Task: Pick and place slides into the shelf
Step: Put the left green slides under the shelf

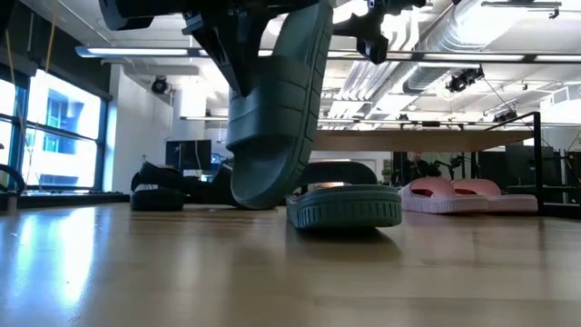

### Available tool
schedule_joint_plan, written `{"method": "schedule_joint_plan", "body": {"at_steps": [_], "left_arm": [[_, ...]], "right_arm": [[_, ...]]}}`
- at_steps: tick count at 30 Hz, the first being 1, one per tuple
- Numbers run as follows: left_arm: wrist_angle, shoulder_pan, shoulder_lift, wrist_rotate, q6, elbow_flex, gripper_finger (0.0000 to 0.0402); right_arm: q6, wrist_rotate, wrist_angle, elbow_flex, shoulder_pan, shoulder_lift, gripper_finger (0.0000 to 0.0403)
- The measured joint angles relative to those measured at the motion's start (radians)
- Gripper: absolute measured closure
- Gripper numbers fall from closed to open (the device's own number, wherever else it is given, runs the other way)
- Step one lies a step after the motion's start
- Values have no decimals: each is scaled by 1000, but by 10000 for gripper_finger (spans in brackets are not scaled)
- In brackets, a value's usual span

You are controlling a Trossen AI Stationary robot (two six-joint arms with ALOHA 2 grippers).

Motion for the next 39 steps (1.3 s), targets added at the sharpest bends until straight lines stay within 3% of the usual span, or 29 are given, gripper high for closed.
{"method": "schedule_joint_plan", "body": {"at_steps": [10, 26, 31, 37, 39], "left_arm": [[46, 30, 0, 20, 32, 0, 401], [90, 28, 0, 26, 60, 0, 401], [91, 29, 0, 31, 59, 0, 401], [90, 28, 0, 36, 33, 0, 383], [86, 28, 0, 36, 23, 0, 372]], "right_arm": [[-32, 6, 11, 0, 0, 3, 194], [-80, 49, 26, 0, -2, 132, 199], [-131, 82, 19, 0, -1, 122, 241], [-202, 103, 14, 0, -2, 130, 347], [-234, 128, 15, 0, -1, 130, 362]]}}
